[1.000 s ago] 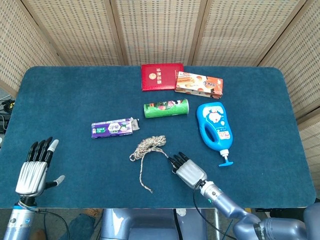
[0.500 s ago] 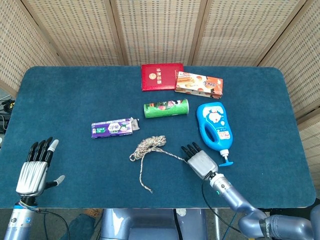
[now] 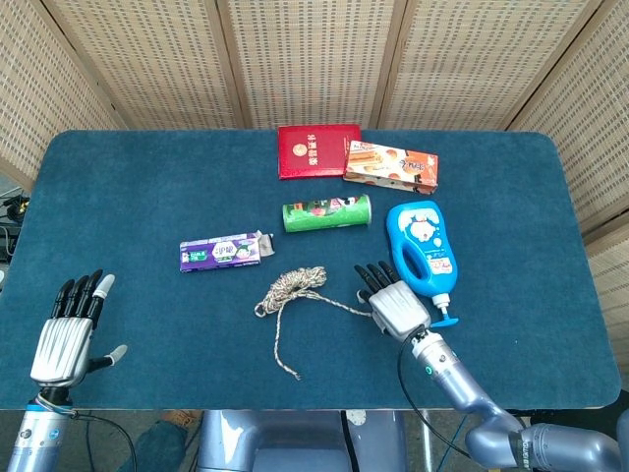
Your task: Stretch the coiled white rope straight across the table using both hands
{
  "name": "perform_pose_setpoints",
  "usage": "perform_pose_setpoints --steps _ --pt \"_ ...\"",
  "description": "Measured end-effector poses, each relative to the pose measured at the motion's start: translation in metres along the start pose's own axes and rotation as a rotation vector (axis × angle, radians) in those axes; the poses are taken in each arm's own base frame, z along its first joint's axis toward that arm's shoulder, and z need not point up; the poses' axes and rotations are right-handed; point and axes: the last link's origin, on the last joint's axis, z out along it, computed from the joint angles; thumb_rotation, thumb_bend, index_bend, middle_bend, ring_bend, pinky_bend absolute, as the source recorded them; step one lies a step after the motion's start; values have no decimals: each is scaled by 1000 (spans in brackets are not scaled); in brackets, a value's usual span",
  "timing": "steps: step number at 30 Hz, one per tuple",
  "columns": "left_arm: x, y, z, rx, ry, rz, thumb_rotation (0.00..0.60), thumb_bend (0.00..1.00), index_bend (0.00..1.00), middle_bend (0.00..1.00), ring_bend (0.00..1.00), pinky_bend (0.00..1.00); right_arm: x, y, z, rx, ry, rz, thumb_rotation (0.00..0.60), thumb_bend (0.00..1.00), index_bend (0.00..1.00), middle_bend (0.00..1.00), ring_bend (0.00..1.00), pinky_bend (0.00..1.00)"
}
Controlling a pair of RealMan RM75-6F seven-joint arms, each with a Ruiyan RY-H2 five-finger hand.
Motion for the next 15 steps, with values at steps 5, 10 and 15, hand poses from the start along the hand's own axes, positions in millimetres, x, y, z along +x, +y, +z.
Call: perform_pose_setpoints --steps 5,10,15 --pt "0 -1 0 0 0 -3 600 0 0 0 0 0 -8 -4 7 -57 -24 103 600 274 422 0 0 0" --pt "1 -1 0 -1 0 -3 600 0 0 0 0 0 -19 -12 17 -130 -66 235 600 276 438 0 0 0" --pt "1 -1 0 0 -1 -4 600 0 0 0 0 0 -26 -23 25 -153 -82 300 600 276 454 0 0 0"
